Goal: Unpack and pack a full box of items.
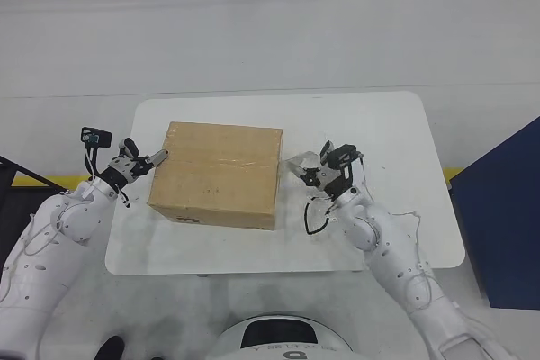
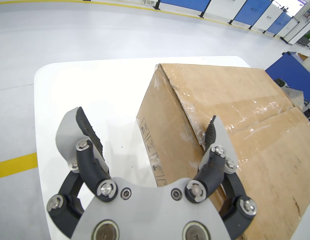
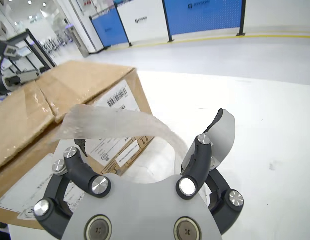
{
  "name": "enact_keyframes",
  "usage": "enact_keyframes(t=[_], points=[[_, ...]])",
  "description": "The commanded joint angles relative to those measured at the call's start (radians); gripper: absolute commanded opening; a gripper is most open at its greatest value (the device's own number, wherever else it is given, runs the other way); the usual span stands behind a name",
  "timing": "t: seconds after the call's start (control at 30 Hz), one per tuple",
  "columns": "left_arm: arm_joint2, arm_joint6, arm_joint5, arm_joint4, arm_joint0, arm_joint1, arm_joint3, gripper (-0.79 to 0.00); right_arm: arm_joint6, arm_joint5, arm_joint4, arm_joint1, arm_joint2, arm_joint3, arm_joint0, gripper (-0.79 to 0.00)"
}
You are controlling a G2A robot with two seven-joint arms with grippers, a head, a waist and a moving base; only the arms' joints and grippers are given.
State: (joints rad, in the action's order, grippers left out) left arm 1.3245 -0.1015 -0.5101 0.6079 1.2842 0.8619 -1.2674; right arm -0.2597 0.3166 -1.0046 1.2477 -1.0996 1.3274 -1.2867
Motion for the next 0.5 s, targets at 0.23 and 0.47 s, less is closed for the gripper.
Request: enact_keyframes(t=[0.23,0.47], points=[[0.0,0.0,0.0,0.0,0.0,0.0,0.0,0.0,0.002,-0.075,-0.022,-0.005,-0.05,0.086,-0.042,0.0],[0.0,0.0,0.0,0.0,0.0,0.0,0.0,0.0,0.076,-0.16,-0.06,-0.006,-0.068,0.227,-0.067,0.0]])
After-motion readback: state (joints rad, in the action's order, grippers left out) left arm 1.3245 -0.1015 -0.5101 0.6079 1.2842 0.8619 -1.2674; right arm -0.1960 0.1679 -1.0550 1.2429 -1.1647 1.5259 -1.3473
